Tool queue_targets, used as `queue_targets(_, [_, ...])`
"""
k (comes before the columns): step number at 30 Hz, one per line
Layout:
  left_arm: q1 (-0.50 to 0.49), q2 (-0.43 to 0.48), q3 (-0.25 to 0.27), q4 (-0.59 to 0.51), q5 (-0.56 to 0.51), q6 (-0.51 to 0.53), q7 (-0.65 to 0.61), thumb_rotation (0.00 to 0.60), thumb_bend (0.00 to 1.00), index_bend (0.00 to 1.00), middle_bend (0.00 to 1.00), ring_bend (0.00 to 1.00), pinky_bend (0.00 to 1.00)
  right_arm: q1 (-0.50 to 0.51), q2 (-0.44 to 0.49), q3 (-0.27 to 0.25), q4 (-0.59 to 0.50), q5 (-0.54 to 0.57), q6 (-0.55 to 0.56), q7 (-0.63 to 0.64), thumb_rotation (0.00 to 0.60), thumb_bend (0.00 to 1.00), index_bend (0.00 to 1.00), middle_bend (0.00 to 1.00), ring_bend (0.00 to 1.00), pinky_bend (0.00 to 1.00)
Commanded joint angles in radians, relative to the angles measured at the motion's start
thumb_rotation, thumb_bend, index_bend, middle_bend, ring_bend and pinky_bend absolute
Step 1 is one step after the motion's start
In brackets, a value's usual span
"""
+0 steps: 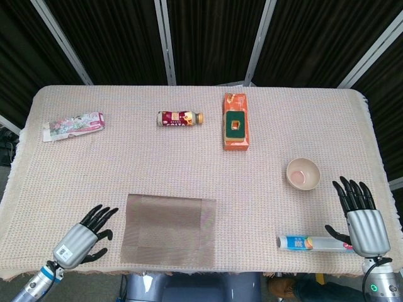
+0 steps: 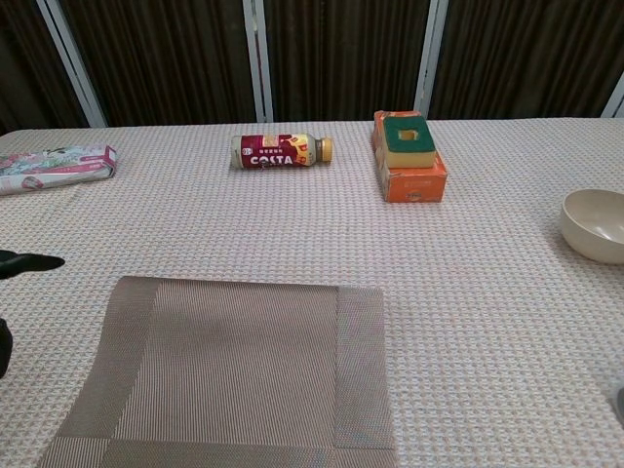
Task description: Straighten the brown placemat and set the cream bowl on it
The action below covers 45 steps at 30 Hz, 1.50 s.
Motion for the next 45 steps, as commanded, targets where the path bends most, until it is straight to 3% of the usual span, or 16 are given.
queue_targets(1, [0.003, -0.039, 0.034, 0.047, 0.05, 0.021, 0.011, 0.6, 0.28, 0.49, 0.0, 0.0, 0.0, -0.001, 0.003, 0.003, -0.001, -0.003, 0.0, 0.007, 0.6, 0.0, 0.0, 0.0, 0.0, 0.0])
queue_targets(8, [-0.001, -0.111, 0.06, 0.153, 0.094, 0.021, 0.033, 0.6, 0.28, 0.47, 0.0, 0.0, 0.0, -0.001, 0.025, 0.003, -0.024, -0.005, -0.019, 0.068, 0.6, 0.0, 0.0, 0.0, 0.0, 0.0])
queue_targets(16, [-0.01, -0.16, 0.056, 0.229, 0.083, 0.01, 0.028, 0.6, 0.29, 0.47, 0.0, 0.0, 0.0, -0.001, 0.027, 0.014, -0.015, 0.001, -0.025, 0.061, 0.6, 0.0, 0.0, 0.0, 0.0, 0.0])
queue_targets(40, [-0.01, -0.229, 0.085, 0.328, 0.052, 0.019, -0.009, 0.6, 0.29, 0.47, 0.0, 0.0, 0.0, -0.005, 0.016, 0.028, -0.007, 0.001, -0.04, 0.057, 0.6, 0.0, 0.0, 0.0, 0.0, 0.0])
queue_targets(45, [-0.015, -0.246, 0.086, 0.333, 0.051, 0.012, 0.015, 0.6, 0.35, 0.47, 0.0, 0.0, 0.0, -0.006, 0.016, 0.029, -0.008, -0.005, -0.038, 0.057, 0.6, 0.0, 0.0, 0.0, 0.0, 0.0])
